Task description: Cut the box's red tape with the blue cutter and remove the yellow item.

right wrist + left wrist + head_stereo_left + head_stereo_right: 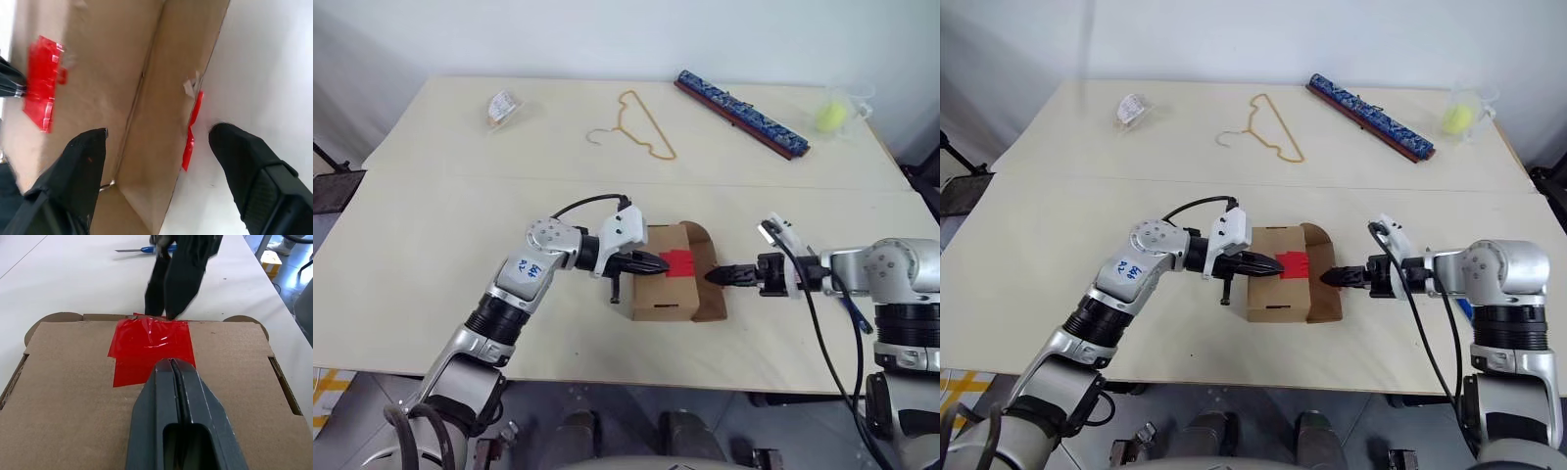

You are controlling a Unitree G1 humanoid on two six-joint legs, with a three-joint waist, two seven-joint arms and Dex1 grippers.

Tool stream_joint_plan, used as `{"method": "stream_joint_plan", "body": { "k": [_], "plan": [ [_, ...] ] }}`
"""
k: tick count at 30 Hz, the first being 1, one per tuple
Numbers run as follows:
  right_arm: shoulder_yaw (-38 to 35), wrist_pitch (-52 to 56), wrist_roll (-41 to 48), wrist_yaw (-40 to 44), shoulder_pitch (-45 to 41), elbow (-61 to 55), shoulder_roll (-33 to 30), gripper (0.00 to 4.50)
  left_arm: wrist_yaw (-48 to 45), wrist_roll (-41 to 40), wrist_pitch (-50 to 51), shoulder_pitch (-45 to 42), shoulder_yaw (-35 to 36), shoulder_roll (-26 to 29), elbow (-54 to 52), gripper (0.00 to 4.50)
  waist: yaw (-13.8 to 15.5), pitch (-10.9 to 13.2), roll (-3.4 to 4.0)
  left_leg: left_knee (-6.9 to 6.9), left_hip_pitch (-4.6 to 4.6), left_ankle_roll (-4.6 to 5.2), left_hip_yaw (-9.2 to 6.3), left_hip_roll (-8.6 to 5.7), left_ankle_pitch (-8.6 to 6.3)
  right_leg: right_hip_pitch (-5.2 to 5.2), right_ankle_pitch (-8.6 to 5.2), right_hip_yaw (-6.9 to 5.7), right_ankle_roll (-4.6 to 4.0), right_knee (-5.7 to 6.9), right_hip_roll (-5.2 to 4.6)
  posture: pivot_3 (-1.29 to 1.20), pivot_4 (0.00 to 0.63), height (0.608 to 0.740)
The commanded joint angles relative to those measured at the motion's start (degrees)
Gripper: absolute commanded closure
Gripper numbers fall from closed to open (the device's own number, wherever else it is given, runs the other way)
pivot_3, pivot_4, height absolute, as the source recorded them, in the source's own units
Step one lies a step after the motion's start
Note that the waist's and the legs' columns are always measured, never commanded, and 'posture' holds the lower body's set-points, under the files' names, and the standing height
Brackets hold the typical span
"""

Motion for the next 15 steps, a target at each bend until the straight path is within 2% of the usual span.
{"method": "stream_joint_plan", "body": {
  "k": [1,3,7,15],
  "plan": [
    [2.0,-1.9,0.0,1.6,-0.7,1.6,0.5,1.01,0.2,1.6,1.0,1.4,-0.5,1.0,-0.2,4.50,0.0,0.0,0.00,0.01,0.00,0.00,0.01,0.00,0.00,0.00,0.00,-0.02,0.00,0.00,0.00,0.00,0.150,0.740],
    [3.1,-3.0,-0.5,1.9,-1.0,2.3,0.6,1.43,0.2,1.6,1.1,1.5,-0.5,1.1,-0.4,4.50,-0.1,0.0,0.00,0.02,0.01,0.00,0.04,0.01,0.00,0.00,0.00,-0.02,0.00,0.01,0.00,0.00,0.150,0.740],
    [5.6,-6.0,-2.0,3.1,-1.6,5.7,1.5,2.75,0.2,1.6,1.3,1.4,-0.4,1.3,-0.7,4.50,-0.2,0.0,0.00,0.01,0.01,-0.01,0.04,0.01,0.00,0.00,0.00,-0.02,0.00,0.01,0.00,0.00,0.150,0.740],
    [9.2,-7.7,-2.7,5.7,-3.3,7.3,4.3,2.75,0.3,1.5,1.7,1.6,-0.3,1.7,-1.0,4.50,-1.5,0.0,0.00,0.04,0.07,-0.02,0.07,0.03,0.01,0.03,0.00,-0.01,0.00,0.04,0.01,0.00,0.150,0.740]
  ]
}}
